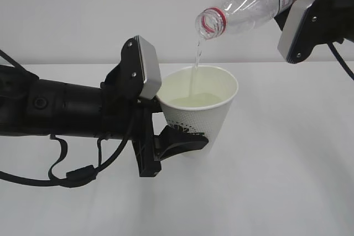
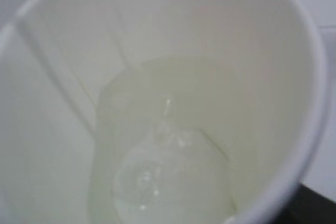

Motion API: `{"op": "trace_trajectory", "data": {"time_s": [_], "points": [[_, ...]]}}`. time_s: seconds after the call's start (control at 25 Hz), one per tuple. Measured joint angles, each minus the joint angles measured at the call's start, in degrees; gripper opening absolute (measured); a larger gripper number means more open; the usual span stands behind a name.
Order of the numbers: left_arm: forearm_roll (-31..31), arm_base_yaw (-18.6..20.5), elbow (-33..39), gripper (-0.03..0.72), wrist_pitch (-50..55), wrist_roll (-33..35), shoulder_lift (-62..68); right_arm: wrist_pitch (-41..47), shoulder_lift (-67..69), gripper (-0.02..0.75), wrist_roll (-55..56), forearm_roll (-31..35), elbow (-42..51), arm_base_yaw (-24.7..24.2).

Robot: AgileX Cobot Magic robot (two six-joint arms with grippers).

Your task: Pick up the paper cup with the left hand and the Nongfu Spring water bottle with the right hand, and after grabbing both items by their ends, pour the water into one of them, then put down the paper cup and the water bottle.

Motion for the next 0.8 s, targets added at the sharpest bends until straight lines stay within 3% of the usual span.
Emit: {"op": "trace_trajectory", "data": {"time_s": [0.8], "points": [[0.00,0.00,0.00,0.482,0.00,0.09,0.00,0.00,0.00,0.521,-0.91,0.00,0.00,0.00]]}}
